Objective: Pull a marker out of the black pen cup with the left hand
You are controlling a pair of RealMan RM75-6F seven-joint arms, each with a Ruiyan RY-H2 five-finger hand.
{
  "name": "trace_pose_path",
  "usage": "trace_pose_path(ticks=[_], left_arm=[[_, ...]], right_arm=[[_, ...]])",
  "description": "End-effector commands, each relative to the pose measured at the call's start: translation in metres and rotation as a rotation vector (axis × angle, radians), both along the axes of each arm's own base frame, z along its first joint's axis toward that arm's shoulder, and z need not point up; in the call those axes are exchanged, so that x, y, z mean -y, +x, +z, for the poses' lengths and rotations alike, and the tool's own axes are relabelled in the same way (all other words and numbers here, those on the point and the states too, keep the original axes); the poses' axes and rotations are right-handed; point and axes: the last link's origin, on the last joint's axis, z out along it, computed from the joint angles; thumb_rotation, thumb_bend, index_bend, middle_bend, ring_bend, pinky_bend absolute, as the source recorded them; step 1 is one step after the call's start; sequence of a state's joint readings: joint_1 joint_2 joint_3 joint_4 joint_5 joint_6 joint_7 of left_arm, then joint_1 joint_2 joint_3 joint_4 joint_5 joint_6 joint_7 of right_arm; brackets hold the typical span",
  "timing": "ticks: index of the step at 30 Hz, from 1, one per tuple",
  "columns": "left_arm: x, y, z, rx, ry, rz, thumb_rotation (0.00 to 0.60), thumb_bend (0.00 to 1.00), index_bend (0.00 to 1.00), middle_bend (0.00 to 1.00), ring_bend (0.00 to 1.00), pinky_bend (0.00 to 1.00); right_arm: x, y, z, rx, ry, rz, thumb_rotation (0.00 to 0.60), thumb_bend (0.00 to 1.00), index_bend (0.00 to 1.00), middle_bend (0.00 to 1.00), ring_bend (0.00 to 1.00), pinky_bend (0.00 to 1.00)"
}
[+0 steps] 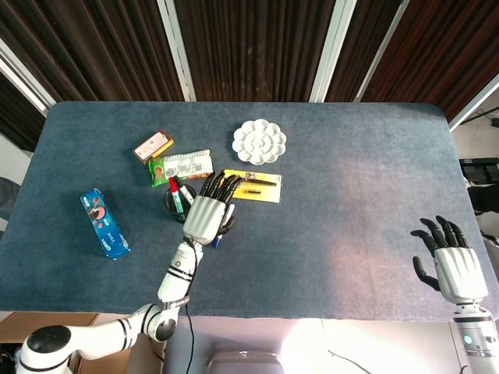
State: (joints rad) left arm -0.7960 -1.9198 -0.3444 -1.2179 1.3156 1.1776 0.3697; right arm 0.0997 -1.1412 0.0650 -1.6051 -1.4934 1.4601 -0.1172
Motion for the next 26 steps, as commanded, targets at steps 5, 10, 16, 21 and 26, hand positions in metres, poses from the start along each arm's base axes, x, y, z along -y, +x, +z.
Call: trace_pose_path(ticks=[5, 10, 16, 21, 26], left_arm=[[0.035, -0.060, 0.075, -0.071, 0.023, 0.082, 0.600, 0.30, 0.00, 0.07, 0.00, 0.02], [0.050, -0.124, 0.128, -0.189, 0.013, 0.243, 0.600, 0.32, 0.08, 0.09, 0.01, 0.02], [0.085, -0.193, 0.178, -0.217, 0.083, 0.350, 0.600, 0.32, 0.11, 0.09, 0.01, 0.03], [0.131, -0.227, 0.198, -0.214, 0.144, 0.418, 0.600, 0.32, 0.11, 0.10, 0.01, 0.03], [0.145, -0.232, 0.201, -0.205, 0.155, 0.425, 0.600, 0.32, 0.11, 0.10, 0.01, 0.03]], right_arm=[[0.000, 0.000, 0.000, 0.000, 0.000, 0.000, 0.600, 0.57, 0.42, 0.26, 0.11, 0.23], [0.000, 0.000, 0.000, 0.008, 0.002, -0.003, 0.600, 0.57, 0.42, 0.26, 0.11, 0.23], [0.000, 0.001, 0.000, 0.003, 0.003, -0.002, 0.600, 0.57, 0.42, 0.26, 0.11, 0.23], [0.000, 0.001, 0.000, 0.000, 0.002, -0.002, 0.600, 0.57, 0.42, 0.26, 0.11, 0.23], [0.000, 0.001, 0.000, 0.000, 0.003, -0.001, 0.600, 0.57, 0.42, 0.26, 0.11, 0.23]])
